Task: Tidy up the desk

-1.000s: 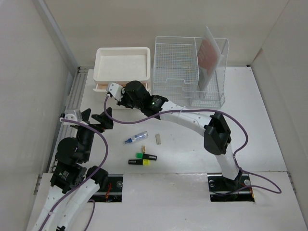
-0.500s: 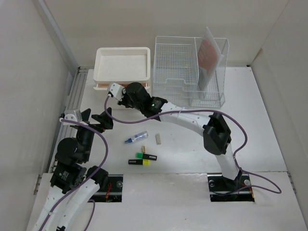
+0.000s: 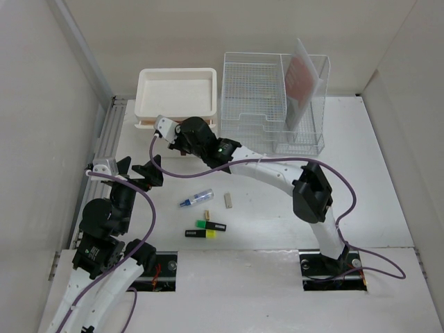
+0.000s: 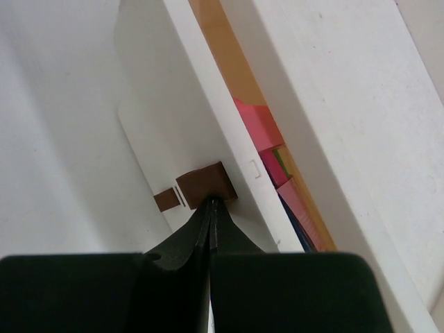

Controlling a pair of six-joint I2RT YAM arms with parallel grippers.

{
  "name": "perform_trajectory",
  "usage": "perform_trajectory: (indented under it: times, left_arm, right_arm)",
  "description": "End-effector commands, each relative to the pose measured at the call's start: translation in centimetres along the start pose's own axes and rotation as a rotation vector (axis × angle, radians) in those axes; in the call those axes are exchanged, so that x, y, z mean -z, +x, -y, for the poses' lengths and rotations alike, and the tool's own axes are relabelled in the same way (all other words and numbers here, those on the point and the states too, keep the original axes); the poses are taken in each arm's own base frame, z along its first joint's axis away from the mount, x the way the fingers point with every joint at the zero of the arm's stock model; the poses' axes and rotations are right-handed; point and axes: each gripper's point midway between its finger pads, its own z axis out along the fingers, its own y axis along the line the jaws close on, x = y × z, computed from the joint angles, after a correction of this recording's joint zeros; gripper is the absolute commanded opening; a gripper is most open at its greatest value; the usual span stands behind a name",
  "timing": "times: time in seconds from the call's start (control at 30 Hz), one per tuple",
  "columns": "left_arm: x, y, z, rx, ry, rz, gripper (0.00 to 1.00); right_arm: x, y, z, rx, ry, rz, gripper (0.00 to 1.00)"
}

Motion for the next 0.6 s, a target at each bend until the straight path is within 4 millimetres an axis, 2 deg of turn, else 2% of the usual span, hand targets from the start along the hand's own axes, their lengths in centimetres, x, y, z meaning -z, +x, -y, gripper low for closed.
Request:
perform_trajectory:
  times: [0.0,0.17,0.2,0.27,0.3,0.37,0.53,0.57]
  left_arm:
    - [0.1,-1.0,0.3,0.008,0.014,0.042,0.99]
    - [0.1,-1.0,0.3,0.008,0.014,0.042,0.99]
    - [0.1,-1.0,0.3,0.008,0.014,0.042,0.99]
    - [0.1,-1.0,0.3,0.008,0.014,0.042,0.99]
    - [0.1,-1.0,0.3,0.008,0.014,0.042,0.99]
    - [0.1,-1.0,0.3,0.008,0.014,0.042,0.99]
    - [0.1,-1.0,0.3,0.008,0.014,0.042,0.99]
    - [0.1,-1.0,0.3,0.008,0.014,0.042,0.99]
  right_arm:
    - [-0.1,-3.2,2.1,-0.012,0.075,0.089,0.01]
    - [0.1,-2.6,3.0,-0.016,0.128,0.057,0.01]
    - [-0.1,-2.1,2.7,-0.012,0.122,0.045,0.01]
    - [0.6,-2.3,3.4,-0.017,0.149,0.046,0.01]
    - [0.4,-1.3,2.8,-0.011,0.136,0.025,0.01]
    - [1.0,-1.9,3.5,-0.019,0.159,0.043,0.01]
    - [1.1,-1.8,3.0,-0.007,0.137,0.053,0.01]
    - [1.1,-2.3,3.2,-0.01,0.136,0.068,0.01]
